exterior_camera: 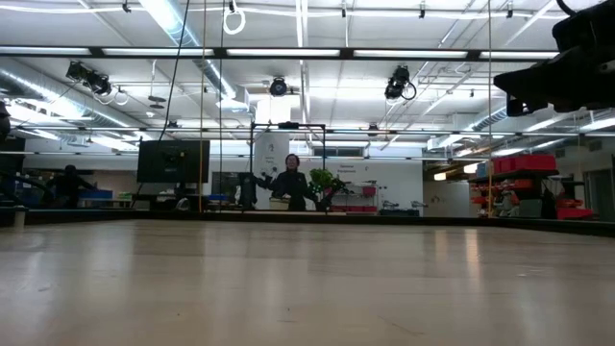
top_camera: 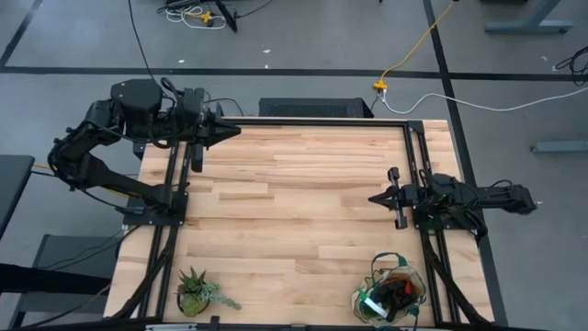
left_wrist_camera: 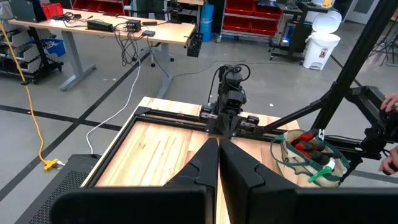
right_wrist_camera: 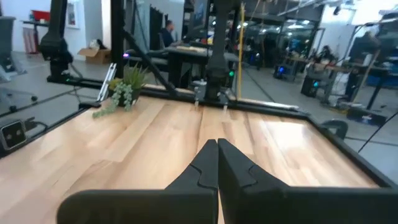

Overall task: Pick & Place Garden tools in Gardening bag
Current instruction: Return to Home Position

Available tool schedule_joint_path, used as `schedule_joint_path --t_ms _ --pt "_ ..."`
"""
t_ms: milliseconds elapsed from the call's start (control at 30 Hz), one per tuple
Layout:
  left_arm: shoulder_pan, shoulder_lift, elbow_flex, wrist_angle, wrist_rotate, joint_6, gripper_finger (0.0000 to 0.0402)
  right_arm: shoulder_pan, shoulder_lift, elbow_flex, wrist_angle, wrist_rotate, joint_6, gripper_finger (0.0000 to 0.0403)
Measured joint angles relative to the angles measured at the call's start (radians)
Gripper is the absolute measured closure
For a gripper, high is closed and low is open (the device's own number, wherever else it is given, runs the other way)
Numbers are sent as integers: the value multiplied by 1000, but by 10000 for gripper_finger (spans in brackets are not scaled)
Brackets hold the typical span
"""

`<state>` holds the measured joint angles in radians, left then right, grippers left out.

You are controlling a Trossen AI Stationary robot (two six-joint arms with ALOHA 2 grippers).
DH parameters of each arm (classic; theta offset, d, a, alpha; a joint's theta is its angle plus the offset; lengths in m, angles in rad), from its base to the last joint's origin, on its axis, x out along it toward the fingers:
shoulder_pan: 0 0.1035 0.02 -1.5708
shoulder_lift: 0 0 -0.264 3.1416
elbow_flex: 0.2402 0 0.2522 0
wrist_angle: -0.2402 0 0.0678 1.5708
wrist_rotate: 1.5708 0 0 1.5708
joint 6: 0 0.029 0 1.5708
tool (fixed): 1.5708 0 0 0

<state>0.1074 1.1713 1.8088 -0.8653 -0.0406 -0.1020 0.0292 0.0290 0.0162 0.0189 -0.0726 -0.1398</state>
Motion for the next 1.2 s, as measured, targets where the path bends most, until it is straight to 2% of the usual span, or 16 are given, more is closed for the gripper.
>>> schedule_joint_path --t_ms 267,600,800,967,1200 --pt "0 0 0 0 0 0 381 0 -30 0 -8 56 0 403" --pt "0 0 0 0 0 0 381 0 -30 0 -9 57 0 402" --pt "0 0 0 0 0 0 381 0 -30 0 -8 57 0 387" --pt "0 0 0 0 0 0 381 1 -29 0 -8 57 80 383" --pt "0 0 0 0 0 0 381 1 -29 0 -8 57 72 382"
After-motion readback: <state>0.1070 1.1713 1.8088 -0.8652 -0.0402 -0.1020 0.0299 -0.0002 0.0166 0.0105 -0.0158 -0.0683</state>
